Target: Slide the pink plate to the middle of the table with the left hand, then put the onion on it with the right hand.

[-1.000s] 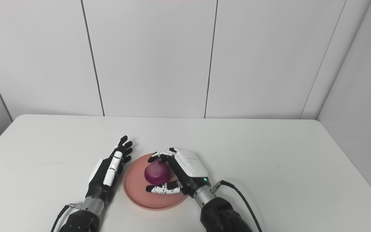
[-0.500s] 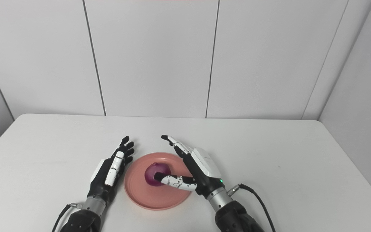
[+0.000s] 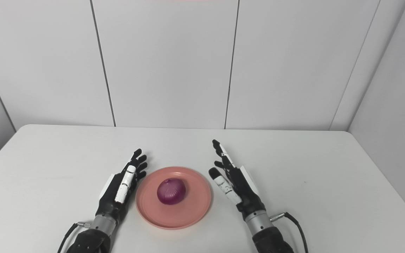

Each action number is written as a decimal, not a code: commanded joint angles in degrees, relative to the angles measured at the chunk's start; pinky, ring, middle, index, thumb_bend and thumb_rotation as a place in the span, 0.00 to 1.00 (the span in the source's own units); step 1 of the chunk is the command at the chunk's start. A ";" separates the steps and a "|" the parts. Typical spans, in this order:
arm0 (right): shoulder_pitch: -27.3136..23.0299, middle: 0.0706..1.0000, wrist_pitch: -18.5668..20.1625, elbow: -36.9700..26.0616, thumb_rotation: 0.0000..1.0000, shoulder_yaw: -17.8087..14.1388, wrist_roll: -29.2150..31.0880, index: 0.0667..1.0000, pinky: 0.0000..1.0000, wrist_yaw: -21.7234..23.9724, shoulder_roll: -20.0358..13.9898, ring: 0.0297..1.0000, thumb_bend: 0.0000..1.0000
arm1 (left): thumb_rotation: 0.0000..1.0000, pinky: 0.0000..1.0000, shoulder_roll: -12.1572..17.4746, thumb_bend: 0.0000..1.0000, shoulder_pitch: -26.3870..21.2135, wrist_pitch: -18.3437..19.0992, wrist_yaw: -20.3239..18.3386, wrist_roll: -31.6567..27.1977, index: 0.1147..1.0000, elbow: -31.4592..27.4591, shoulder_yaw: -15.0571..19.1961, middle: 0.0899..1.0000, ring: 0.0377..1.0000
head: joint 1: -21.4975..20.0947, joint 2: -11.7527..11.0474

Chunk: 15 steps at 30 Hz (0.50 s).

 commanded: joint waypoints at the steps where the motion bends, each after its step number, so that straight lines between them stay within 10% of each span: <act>1: -2.03 1.00 -1.32 0.61 1.00 -1.95 3.06 1.00 1.00 -0.09 0.06 1.00 0.74 | 1.00 0.95 -0.18 0.56 0.45 -0.85 0.15 -0.30 0.94 0.00 0.16 0.95 0.95 | 0.05 0.07; 15: -2.64 1.00 1.14 4.81 0.98 -7.99 17.88 1.00 1.00 4.41 1.45 1.00 0.65 | 1.00 0.95 0.43 0.55 0.39 -1.34 0.06 -1.02 0.95 0.18 1.51 0.96 0.96 | -0.61 0.11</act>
